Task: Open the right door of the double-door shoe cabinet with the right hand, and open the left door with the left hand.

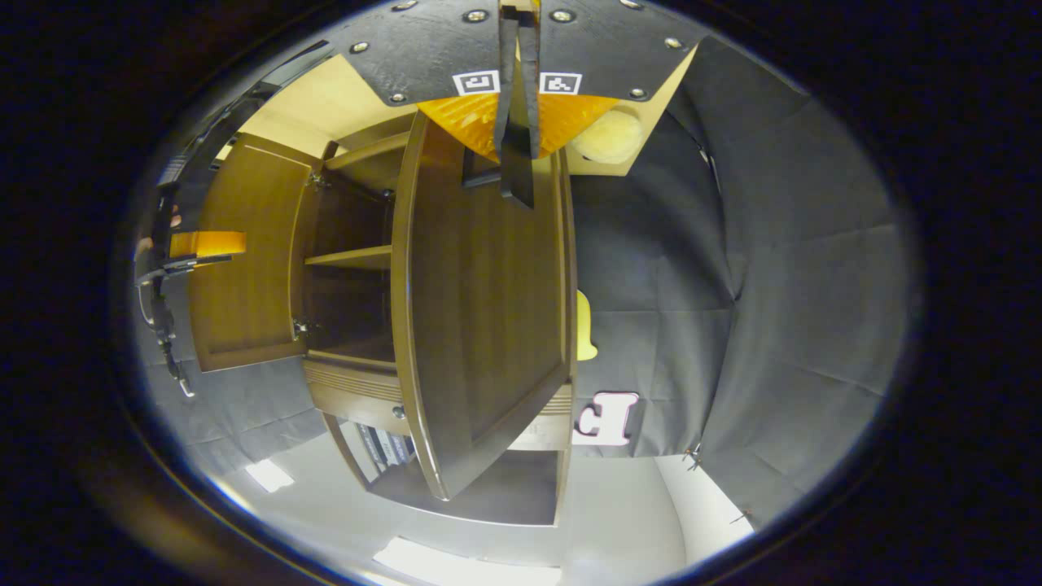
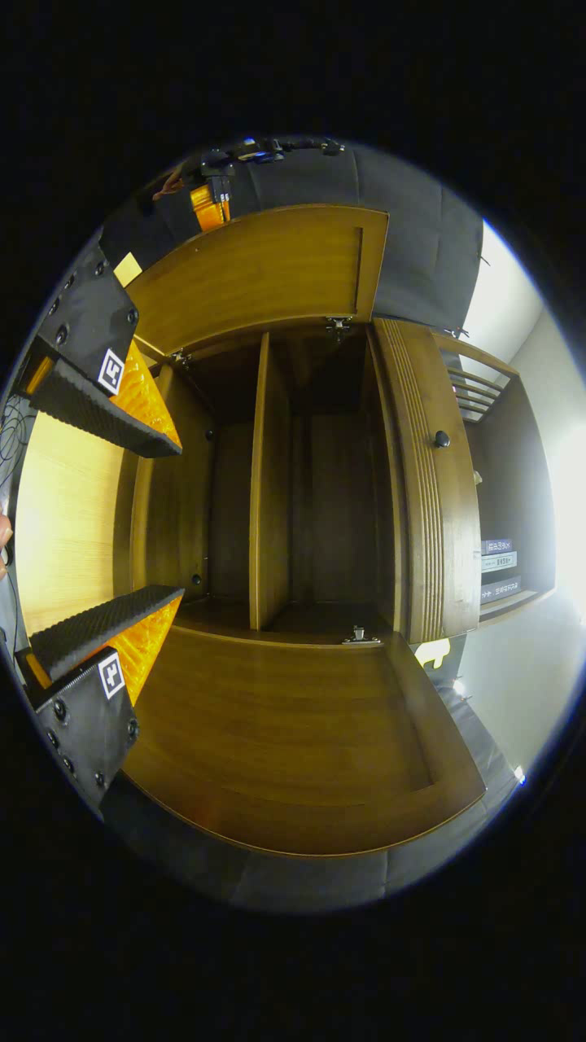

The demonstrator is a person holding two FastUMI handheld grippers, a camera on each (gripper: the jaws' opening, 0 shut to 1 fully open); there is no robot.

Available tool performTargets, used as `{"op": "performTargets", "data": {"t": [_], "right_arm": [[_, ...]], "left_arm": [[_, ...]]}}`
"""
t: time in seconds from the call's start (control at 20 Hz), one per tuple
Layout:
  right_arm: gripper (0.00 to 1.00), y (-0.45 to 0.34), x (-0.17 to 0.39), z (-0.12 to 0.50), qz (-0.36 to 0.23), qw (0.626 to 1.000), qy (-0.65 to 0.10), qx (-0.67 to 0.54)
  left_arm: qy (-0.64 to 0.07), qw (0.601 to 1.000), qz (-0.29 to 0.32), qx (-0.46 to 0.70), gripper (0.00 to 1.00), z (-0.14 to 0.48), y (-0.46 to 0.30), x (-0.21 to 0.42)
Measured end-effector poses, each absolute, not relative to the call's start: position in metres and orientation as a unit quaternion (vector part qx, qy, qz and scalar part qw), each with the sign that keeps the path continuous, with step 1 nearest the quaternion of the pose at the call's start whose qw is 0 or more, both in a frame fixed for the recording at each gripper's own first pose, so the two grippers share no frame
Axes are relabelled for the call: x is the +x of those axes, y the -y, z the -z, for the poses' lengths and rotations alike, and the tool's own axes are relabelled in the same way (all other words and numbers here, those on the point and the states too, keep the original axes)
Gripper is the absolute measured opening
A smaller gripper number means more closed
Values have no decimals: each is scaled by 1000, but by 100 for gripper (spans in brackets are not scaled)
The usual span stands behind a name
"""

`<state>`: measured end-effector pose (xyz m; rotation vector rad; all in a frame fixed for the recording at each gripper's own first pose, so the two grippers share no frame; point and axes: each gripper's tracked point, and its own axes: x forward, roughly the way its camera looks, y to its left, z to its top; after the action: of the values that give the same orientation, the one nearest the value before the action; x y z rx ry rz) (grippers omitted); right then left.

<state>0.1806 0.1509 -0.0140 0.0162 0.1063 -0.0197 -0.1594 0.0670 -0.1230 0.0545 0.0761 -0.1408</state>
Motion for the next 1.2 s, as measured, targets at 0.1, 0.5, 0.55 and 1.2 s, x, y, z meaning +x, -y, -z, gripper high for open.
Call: {"op": "performTargets", "data": {"t": [0.1,0.5,0.55,1.2], "right_arm": [[96,-149,181,16,10,998,-58,7],[97,-148,188,18,6,998,-66,-11],[97,-147,190,18,7,998,-66,-11],[97,-136,193,19,15,998,-68,-7]], "left_arm": [[-37,998,52,26,3,123,-93,-161],[-45,996,75,25,3,122,-157,-154],[-46,995,82,27,3,122,-158,-154],[-57,995,53,59,3,115,-161,-195]]}}
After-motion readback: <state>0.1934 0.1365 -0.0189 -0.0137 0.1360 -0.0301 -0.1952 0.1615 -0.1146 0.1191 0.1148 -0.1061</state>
